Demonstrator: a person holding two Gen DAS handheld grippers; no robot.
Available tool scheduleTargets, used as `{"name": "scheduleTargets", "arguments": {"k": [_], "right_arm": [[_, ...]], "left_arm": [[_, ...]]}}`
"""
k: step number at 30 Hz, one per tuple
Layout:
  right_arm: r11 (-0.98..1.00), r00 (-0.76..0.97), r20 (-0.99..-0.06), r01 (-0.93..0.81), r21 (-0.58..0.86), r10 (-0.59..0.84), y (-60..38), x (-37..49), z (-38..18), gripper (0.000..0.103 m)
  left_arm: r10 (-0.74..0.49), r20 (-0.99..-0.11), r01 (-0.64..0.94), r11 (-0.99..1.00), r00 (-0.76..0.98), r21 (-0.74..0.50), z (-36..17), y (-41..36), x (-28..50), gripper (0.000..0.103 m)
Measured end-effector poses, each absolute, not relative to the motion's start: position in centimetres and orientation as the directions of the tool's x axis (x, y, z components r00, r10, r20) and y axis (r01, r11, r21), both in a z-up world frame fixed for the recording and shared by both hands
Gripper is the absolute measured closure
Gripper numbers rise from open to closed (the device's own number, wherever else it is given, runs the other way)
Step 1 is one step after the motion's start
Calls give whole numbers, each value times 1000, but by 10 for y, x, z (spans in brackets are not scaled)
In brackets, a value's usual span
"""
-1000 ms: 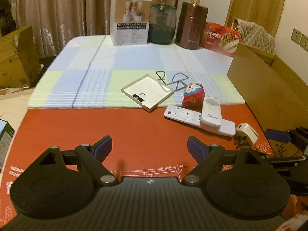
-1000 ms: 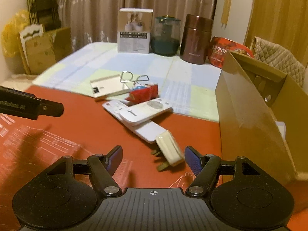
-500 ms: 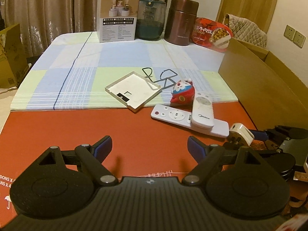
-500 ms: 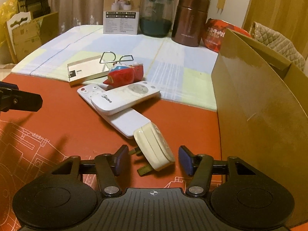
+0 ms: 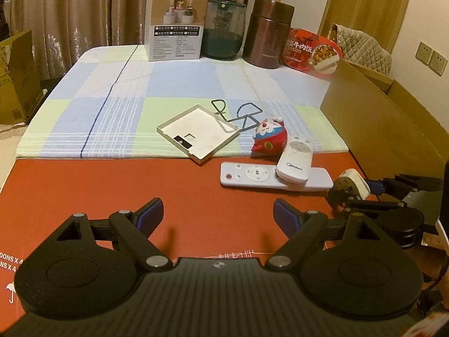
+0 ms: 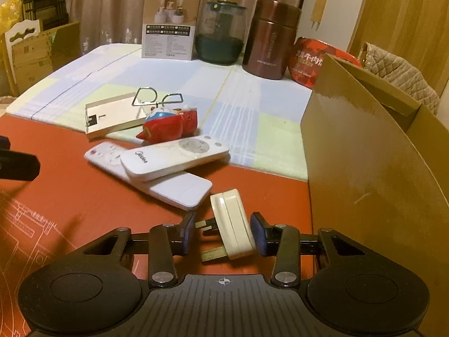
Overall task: Organize rigid objects
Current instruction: 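Grasp the white plug adapter with the right tool, then grasp the long white remote with the left tool while the right tool holds the plug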
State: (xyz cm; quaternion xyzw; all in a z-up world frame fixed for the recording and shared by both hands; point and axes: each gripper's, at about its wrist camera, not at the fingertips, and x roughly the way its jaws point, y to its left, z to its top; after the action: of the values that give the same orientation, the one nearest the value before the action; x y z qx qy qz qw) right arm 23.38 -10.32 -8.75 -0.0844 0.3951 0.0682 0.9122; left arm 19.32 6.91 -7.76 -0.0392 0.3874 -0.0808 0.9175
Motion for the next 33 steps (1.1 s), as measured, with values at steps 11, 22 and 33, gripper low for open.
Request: {"name": "scheduleTargets", "arguments": {"k": [11,22,33], "right_arm": [[938,617,-730,-335,92,292,-90,227,-82,65],[928,605,-725,-351,127,328,-87,227,-78,65],[847,519,-706,-482,223,481,-79,234,-81,66]], "left_arm": [[-188,-703,120,982,686,-146,-78,70,193,21],[-192,-708,117,981,680,-153,-79,72,194,21],[-198,-696,108,979,690,-171,-77,79,196,21]]}}
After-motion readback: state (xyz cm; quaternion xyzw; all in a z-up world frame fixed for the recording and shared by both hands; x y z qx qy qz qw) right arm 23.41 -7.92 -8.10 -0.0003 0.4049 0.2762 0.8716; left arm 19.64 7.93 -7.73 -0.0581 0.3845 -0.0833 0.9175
